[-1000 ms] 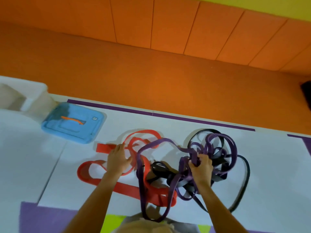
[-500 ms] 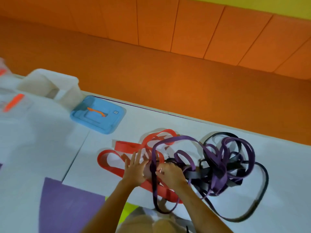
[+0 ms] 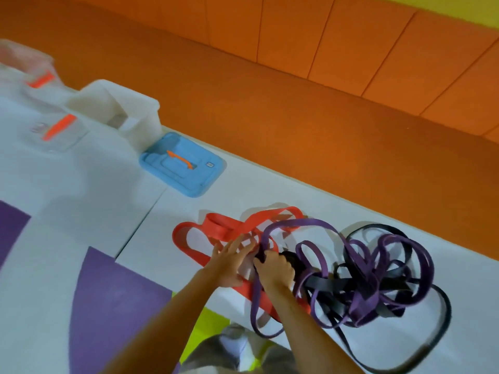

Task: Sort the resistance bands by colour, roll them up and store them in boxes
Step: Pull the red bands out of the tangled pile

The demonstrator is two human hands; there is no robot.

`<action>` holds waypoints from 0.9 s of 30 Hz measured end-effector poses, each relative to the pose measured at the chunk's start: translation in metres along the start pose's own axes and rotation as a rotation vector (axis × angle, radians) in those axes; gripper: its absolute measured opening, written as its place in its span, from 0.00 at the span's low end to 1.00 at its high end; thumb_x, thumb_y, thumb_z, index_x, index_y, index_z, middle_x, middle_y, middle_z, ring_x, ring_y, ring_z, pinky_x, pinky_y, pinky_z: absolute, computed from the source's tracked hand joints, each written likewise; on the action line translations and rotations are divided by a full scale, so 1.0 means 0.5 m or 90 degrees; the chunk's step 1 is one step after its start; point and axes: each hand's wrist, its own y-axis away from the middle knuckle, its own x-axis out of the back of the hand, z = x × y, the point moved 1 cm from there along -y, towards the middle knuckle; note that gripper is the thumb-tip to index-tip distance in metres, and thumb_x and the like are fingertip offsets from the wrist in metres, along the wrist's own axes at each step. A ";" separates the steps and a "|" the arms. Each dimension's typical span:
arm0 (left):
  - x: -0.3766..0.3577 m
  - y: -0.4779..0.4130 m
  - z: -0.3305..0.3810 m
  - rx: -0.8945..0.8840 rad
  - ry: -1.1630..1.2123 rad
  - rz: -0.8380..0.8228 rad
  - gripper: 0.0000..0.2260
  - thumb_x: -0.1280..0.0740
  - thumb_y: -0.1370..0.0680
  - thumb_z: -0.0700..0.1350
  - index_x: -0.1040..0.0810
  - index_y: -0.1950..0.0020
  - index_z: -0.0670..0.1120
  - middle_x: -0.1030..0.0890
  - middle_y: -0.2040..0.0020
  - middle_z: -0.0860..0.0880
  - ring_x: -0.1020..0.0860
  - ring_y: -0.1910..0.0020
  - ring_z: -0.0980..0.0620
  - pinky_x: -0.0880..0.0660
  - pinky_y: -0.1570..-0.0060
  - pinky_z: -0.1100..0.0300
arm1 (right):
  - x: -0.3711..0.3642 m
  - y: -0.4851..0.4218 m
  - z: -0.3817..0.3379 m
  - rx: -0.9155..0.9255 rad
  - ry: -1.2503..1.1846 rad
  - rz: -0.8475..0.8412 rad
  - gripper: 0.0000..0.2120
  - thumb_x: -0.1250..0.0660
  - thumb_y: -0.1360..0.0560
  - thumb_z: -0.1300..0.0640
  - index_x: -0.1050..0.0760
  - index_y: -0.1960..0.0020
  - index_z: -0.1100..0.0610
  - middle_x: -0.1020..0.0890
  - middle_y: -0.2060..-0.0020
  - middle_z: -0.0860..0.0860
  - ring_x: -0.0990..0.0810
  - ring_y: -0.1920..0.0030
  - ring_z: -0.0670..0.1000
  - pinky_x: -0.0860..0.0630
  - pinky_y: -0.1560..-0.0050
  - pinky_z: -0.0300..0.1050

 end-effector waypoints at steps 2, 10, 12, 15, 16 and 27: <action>-0.003 -0.006 -0.003 0.006 0.001 -0.005 0.51 0.23 0.25 0.55 0.55 0.13 0.55 0.59 0.13 0.47 0.52 0.14 0.41 0.50 0.22 0.29 | -0.012 -0.005 -0.012 -0.033 -0.034 0.040 0.15 0.35 0.18 0.46 0.22 0.37 0.54 0.14 0.52 0.51 0.14 0.52 0.56 0.16 0.51 0.52; -0.009 -0.008 -0.021 0.019 -0.002 -0.001 0.52 0.22 0.27 0.47 0.54 0.14 0.55 0.60 0.13 0.44 0.41 0.17 0.39 0.42 0.22 0.34 | -0.015 -0.026 0.006 -0.021 -0.287 0.004 0.06 0.30 0.21 0.51 0.19 0.53 0.53 0.16 0.63 0.50 0.17 0.58 0.56 0.19 0.55 0.55; -0.003 -0.006 -0.024 0.021 0.011 0.019 0.49 0.24 0.27 0.46 0.52 0.14 0.55 0.58 0.13 0.45 0.36 0.19 0.40 0.38 0.23 0.37 | 0.010 -0.025 0.024 0.006 -0.399 0.007 0.06 0.27 0.23 0.56 0.19 0.56 0.58 0.17 0.64 0.53 0.18 0.61 0.54 0.21 0.55 0.54; 0.007 0.001 -0.017 0.025 0.015 0.049 0.48 0.25 0.26 0.46 0.52 0.14 0.55 0.55 0.13 0.47 0.32 0.21 0.40 0.30 0.28 0.39 | 0.073 -0.011 0.080 0.023 -0.499 0.045 0.06 0.29 0.20 0.59 0.24 0.54 0.60 0.21 0.59 0.49 0.21 0.59 0.52 0.24 0.57 0.38; 0.009 0.001 -0.013 0.018 0.013 0.054 0.48 0.26 0.26 0.46 0.52 0.14 0.56 0.55 0.13 0.47 0.32 0.21 0.40 0.28 0.30 0.40 | 0.098 -0.004 0.106 0.012 -0.539 0.060 0.05 0.32 0.19 0.60 0.25 0.52 0.58 0.20 0.61 0.47 0.20 0.60 0.51 0.25 0.60 0.34; -0.001 -0.043 0.054 0.013 0.007 -0.037 0.57 0.21 0.27 0.57 0.65 0.17 0.66 0.73 0.18 0.45 0.43 0.19 0.28 0.33 0.30 0.27 | 0.248 0.013 0.370 -0.234 -0.358 0.245 0.28 0.45 0.16 0.64 0.42 0.19 0.48 0.20 0.63 0.56 0.25 0.70 0.55 0.33 0.74 0.47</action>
